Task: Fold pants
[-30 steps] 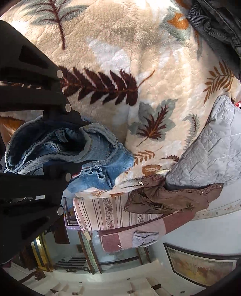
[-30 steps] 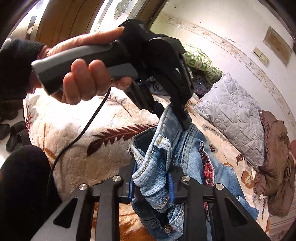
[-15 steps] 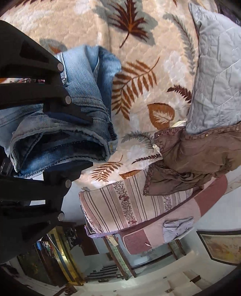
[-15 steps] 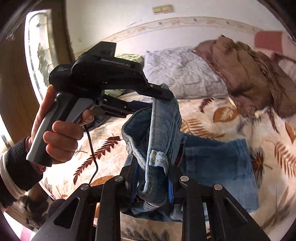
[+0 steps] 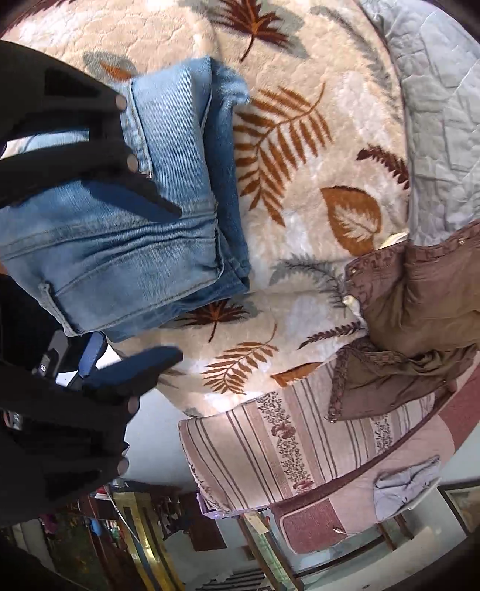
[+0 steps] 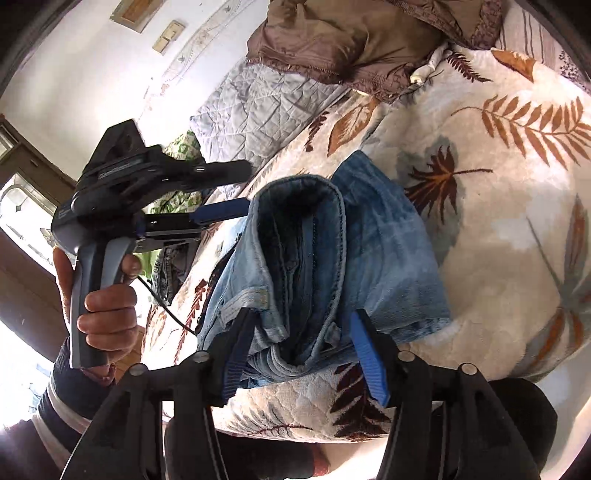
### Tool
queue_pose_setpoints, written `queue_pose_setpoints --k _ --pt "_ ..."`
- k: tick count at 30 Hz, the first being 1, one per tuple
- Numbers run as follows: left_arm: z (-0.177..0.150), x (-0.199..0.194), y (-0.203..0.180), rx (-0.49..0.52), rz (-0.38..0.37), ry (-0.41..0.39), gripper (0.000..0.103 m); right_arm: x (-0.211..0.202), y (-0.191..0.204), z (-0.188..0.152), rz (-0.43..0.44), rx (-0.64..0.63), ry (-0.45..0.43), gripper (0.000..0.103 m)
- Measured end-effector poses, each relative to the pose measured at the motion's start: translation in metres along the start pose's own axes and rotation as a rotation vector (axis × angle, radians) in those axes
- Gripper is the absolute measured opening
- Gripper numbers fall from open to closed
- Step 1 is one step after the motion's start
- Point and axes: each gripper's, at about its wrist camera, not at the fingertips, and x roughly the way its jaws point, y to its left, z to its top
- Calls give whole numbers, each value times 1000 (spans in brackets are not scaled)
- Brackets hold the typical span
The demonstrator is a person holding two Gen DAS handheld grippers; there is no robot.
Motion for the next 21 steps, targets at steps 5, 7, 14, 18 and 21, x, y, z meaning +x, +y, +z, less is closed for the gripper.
queue_pose_setpoints --k 5,7,14,18,21 --pt "-14 -11 25 -30 134 8 83 -1 -15 7 59 88 0 62" --pt "-28 -7 34 -29 172 16 83 6 -18 19 105 124 9 63" --pt "-60 11 74 -191 127 19 83 34 -12 47 112 131 49 73" --pt "-61 19 71 -207 140 3 86 61 -14 47 46 115 128 74" --pt "-62 18 57 -168 147 -31 86 65 -13 45 78 94 151 74"
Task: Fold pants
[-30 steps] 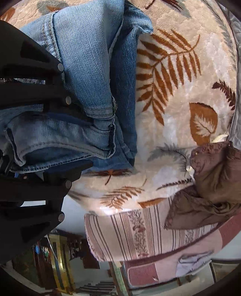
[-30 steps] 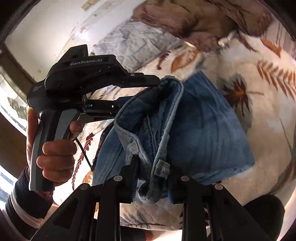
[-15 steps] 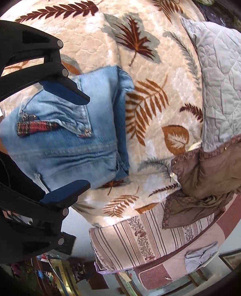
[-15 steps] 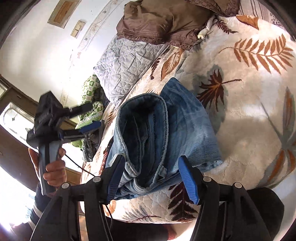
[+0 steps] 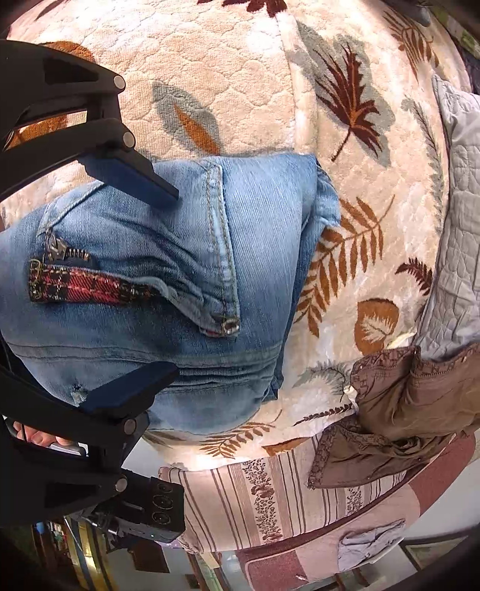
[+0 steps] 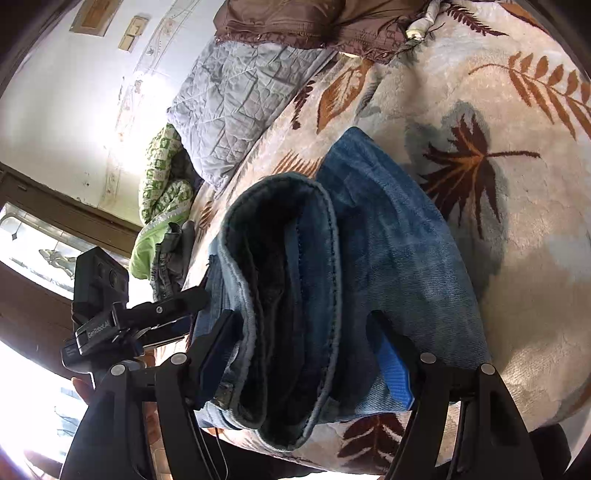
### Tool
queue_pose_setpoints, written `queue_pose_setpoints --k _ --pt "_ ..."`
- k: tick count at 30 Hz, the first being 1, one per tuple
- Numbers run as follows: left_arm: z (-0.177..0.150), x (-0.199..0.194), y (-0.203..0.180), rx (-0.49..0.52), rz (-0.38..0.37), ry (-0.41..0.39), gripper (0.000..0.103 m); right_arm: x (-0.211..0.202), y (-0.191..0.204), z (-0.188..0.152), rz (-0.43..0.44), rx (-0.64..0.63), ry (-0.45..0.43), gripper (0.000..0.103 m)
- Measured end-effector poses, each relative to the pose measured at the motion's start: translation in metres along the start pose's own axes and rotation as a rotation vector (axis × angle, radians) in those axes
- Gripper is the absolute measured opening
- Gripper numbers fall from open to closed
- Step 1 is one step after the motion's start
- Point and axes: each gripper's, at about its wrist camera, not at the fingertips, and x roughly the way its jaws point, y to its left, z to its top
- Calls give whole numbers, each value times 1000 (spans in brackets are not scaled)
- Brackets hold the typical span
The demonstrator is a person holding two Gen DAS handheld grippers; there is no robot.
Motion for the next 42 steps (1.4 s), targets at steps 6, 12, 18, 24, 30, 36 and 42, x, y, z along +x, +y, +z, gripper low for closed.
queue_pose_setpoints --k 6,12,18,24,30,36,42 --pt "-8 1 -14 38 59 -78 83 12 2 7 5 -68 63 35" --pt "-12 -23 -26 30 -8 -118 46 -9 31 13 10 -189 0 9" --pt "-6 -4 -54 49 -23 -127 46 -58 41 28 -32 -268 -145 9" --pt "-16 31 -63 93 39 -90 46 -29 -61 29 -122 -20 -29 11" --pt "-28 10 -74 170 134 -128 51 -33 -58 29 -93 -35 -51 21" --pt "-30 2 -62 129 173 -150 59 -41 -52 32 -98 -9 -56 29" --pt "-33 1 -55 115 221 -150 62 -53 -39 32 -132 -38 -84 45"
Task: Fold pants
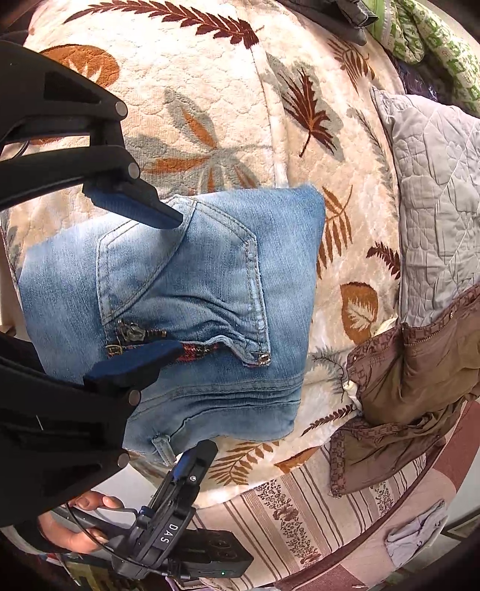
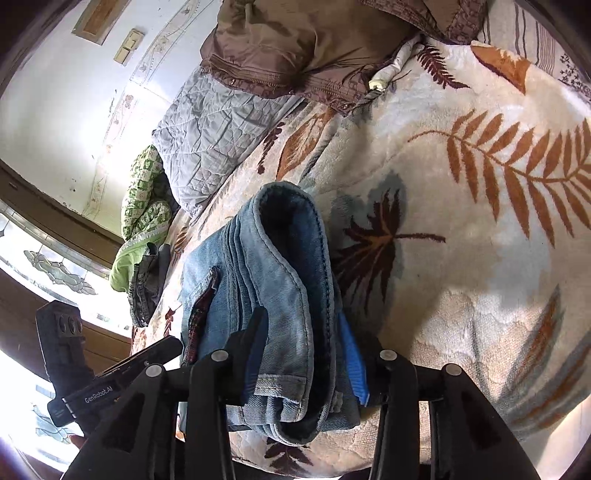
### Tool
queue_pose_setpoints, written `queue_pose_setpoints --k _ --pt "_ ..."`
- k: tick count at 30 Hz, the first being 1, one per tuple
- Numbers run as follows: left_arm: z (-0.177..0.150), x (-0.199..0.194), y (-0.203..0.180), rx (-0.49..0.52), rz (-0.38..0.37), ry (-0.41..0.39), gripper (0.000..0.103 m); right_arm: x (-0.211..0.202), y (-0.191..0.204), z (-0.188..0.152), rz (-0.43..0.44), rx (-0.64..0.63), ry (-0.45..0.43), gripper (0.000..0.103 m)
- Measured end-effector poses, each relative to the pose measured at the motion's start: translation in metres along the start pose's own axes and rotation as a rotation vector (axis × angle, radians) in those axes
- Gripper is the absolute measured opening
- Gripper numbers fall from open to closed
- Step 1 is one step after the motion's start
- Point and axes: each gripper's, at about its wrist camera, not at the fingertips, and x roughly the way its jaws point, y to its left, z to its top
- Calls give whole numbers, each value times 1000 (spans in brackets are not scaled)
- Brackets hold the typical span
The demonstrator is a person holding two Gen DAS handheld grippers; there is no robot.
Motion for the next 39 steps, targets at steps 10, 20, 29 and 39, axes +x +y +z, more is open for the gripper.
queue_pose_setpoints --k 10,20,29,39 --pt "20 3 44 -139 -25 19 80 6 2 22 -15 18 -20 56" --pt "11 16 46 -176 -149 88 66 45 55 33 101 -174 62 11" --pt "7 13 58 -230 -156 120 66 64 19 39 -2 -82 106 31" --pt "-36 20 6 -28 -81 107 85 12 9 -27 -41 -182 101 51"
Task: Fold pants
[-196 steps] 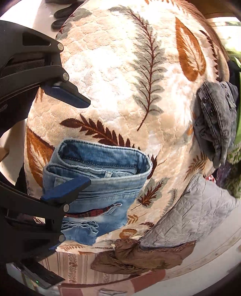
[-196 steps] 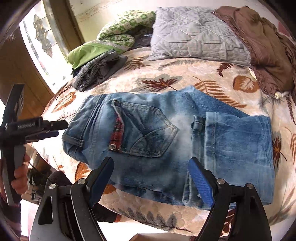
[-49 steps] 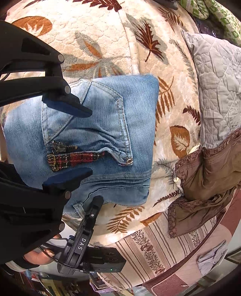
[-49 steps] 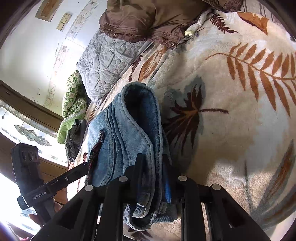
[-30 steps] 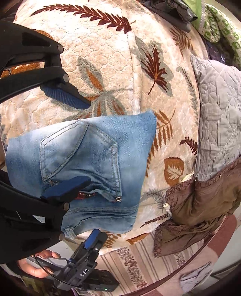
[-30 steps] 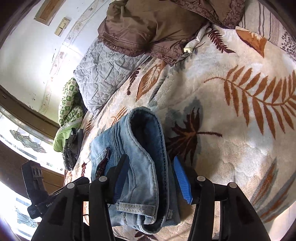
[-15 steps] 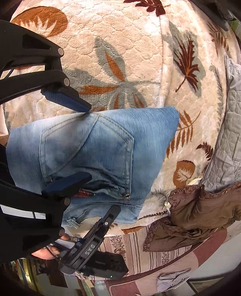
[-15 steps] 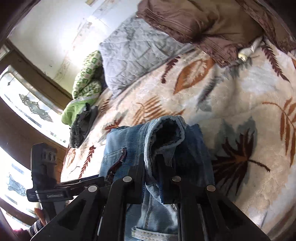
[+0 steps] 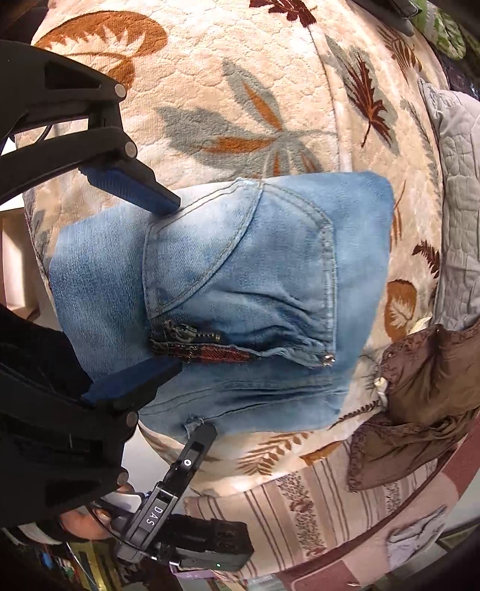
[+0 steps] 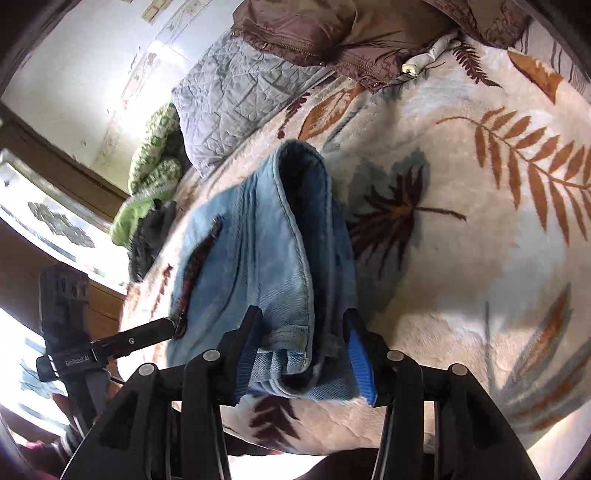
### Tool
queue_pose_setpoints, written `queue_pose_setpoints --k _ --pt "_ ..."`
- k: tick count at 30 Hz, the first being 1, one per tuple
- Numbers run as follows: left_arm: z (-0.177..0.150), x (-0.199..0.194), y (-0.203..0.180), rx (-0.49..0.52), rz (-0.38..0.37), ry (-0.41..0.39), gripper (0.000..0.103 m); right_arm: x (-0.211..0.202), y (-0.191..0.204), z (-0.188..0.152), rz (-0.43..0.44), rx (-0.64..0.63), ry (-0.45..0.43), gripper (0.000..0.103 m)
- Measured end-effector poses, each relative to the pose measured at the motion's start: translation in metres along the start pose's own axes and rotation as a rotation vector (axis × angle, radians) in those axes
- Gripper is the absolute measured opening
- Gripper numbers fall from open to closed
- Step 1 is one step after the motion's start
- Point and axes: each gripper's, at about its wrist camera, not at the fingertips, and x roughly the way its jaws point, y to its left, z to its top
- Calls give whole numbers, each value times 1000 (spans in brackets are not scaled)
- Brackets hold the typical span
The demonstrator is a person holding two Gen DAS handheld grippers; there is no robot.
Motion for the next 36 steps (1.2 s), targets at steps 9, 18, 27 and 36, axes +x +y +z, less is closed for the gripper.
queue_pose_setpoints --k 9,18,27,36 --pt "3 -23 1 28 47 -29 91 -19 -1 -3 -12 48 -49 58" --pt "32 -21 34 -133 -19 -13 91 -33 -8 15 12 119 -94 62" --pt "42 9 42 -118 -61 80 91 20 -3 26 5 132 5 68" --pt "49 19 45 -187 -85 110 92 42 2 34 23 46 38 74"
